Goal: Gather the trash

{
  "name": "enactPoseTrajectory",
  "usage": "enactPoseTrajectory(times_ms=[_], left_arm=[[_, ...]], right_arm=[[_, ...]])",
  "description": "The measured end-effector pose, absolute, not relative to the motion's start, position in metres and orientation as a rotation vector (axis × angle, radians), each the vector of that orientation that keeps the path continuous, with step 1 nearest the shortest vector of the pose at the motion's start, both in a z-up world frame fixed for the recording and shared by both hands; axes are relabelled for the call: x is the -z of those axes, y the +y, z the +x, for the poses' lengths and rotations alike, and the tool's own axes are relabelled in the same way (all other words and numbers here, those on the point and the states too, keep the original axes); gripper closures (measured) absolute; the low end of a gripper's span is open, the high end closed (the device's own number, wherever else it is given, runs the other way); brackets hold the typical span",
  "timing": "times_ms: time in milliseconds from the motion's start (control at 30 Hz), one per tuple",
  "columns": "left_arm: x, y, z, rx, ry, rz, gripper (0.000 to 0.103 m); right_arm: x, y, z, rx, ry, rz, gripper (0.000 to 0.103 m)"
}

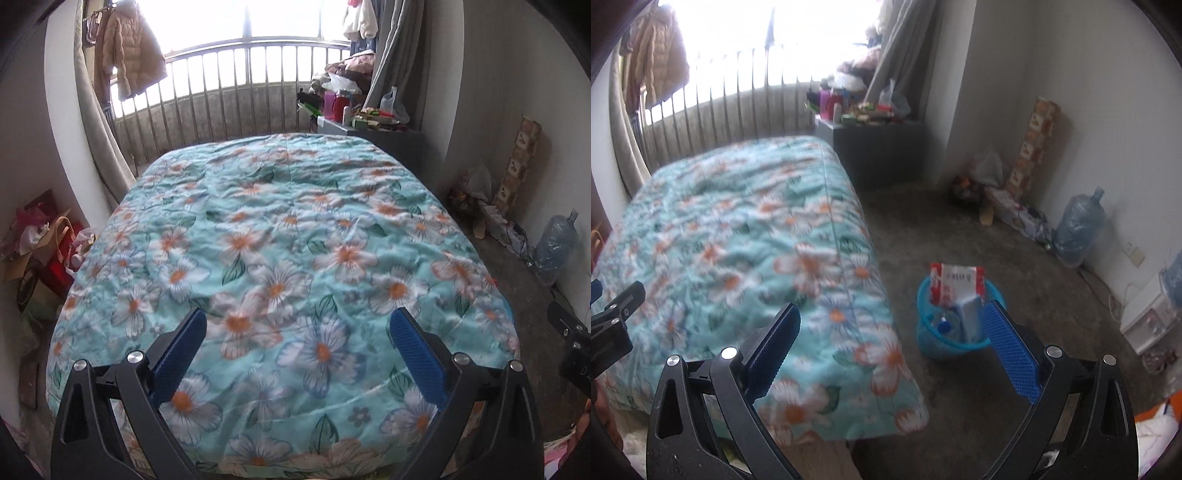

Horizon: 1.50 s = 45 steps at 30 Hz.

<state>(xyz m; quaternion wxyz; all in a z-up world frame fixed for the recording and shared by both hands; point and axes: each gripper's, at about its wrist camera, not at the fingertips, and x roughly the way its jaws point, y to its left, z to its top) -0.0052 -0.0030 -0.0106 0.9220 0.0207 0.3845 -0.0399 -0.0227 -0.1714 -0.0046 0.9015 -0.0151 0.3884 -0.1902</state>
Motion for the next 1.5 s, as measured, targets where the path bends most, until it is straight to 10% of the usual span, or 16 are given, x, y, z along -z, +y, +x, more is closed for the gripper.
enactPoseTrajectory(times_ms=[1500], left_arm=[[0.024, -0.034, -0.008, 0.154, 0.911, 0.083, 0.006]], right_arm=[[0.028, -0.192, -0.043, 0.476, 0.913, -0.068, 0.008]])
